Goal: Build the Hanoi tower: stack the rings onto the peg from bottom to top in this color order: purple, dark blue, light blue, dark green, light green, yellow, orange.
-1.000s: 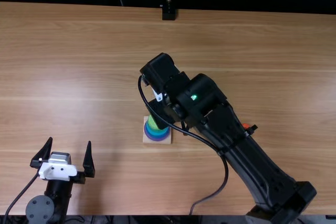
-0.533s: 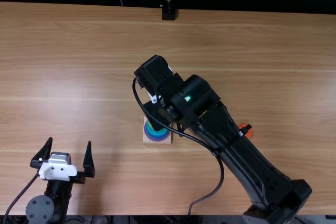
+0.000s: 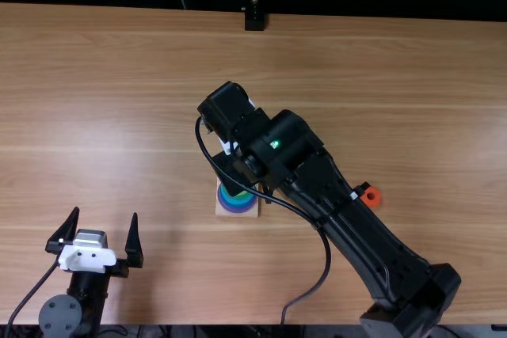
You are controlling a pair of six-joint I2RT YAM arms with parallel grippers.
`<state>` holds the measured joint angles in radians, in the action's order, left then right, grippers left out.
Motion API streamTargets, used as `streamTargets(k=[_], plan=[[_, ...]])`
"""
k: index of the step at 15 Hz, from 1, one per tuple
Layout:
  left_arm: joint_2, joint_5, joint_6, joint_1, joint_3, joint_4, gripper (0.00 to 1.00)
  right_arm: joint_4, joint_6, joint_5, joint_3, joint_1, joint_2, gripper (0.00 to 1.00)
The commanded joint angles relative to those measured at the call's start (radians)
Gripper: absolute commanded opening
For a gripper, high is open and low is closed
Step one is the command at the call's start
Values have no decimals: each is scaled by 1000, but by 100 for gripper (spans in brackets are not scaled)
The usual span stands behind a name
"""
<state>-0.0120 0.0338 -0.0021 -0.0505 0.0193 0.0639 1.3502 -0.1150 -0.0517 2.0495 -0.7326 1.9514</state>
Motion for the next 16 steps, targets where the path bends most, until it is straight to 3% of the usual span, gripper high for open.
streamTargets(k=[1, 4, 5, 6, 10, 11, 16], plan=[[12, 5, 9, 8, -19, 1, 100, 2, -8, 2, 17, -13, 11, 0], [12, 7, 9, 8, -19, 1, 100, 2, -6, -2, 17, -13, 14, 0], [12, 7, 9, 8, -19, 1, 100, 2, -1, -4, 14, -13, 14, 5], [12, 5, 9, 8, -19, 1, 100, 4, -1, -4, 15, -13, 14, 24], [12, 7, 9, 8, -19, 2, 100, 8, -1, -5, 15, -11, 46, 77], [12, 7, 9, 8, -19, 1, 100, 9, -5, -7, 15, -13, 46, 100], [12, 7, 9, 8, -19, 2, 100, -4, -10, -11, 28, -10, 44, 100]])
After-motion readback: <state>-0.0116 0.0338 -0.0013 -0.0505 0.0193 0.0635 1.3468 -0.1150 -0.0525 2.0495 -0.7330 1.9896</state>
